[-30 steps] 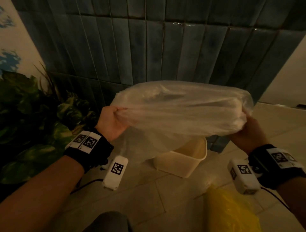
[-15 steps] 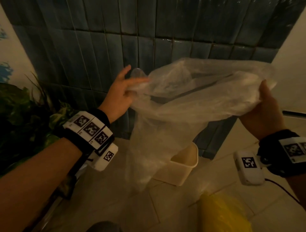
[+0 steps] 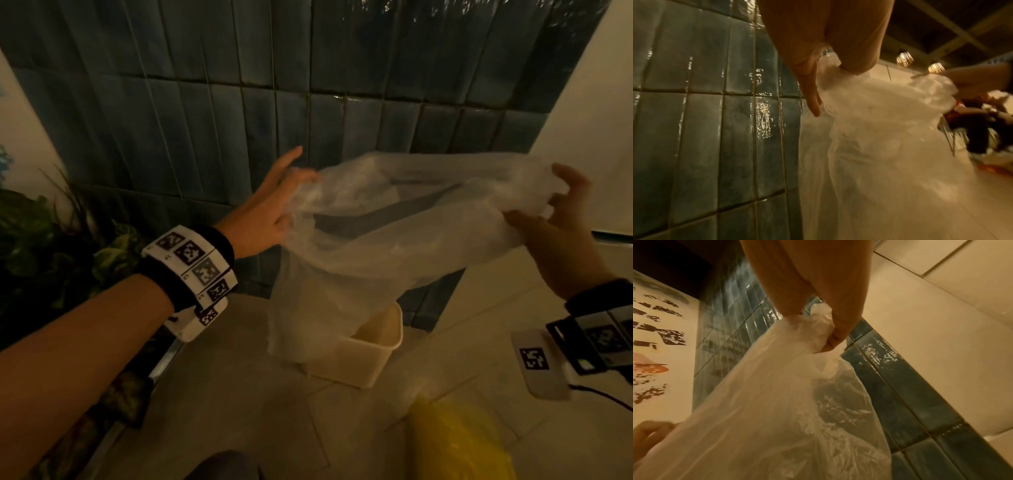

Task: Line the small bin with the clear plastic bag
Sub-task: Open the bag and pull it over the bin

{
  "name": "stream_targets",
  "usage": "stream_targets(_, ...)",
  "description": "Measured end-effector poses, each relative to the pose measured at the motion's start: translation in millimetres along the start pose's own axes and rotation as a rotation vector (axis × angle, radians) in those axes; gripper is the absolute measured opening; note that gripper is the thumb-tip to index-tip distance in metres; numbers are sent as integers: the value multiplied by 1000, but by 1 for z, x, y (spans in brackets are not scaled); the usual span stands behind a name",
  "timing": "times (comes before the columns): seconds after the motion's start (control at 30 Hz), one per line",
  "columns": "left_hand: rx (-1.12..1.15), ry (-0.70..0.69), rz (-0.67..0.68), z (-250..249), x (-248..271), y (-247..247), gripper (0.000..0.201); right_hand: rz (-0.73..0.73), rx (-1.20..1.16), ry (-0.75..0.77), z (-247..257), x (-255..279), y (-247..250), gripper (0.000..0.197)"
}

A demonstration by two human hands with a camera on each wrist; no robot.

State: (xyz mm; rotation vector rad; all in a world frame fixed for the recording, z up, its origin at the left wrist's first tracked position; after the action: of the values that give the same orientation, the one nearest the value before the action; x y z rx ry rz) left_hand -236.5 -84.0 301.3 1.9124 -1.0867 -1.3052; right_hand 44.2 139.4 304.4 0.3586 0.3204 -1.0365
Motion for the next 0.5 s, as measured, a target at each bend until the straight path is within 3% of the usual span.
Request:
stream_targets(0.1, -156, -71, 66, 0, 17, -9, 46, -97, 219, 99, -1, 4, 1, 61)
stream_targets(0.17, -245, -132, 115, 6, 22, -16, 45, -134, 537, 92, -4, 6, -4, 54)
stream_targets(0.3, -155, -57, 219, 17, 17, -21, 24, -11, 1103, 80, -17, 16, -35, 61)
stream_targets(0.4, -205, 33, 216, 23, 11, -20, 53, 61, 1259, 174, -21, 23, -57, 72)
stream_targets(0.5, -192, -74, 197, 22, 5, -21, 63, 197, 1297, 402, -9, 28, -83, 48)
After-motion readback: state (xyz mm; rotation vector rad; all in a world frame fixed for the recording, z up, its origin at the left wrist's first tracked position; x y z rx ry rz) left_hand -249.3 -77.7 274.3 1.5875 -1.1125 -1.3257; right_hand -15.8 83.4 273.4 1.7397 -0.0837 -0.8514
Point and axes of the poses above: each hand's wrist, its own x-axis away from the middle knuckle, its own y-axis out of the back of the hand, z = x × y, the point moved 3 cm from there along -x, towards the middle knuckle, and after that the axes turned 2 degrees about -y, right-handed, at the moved point
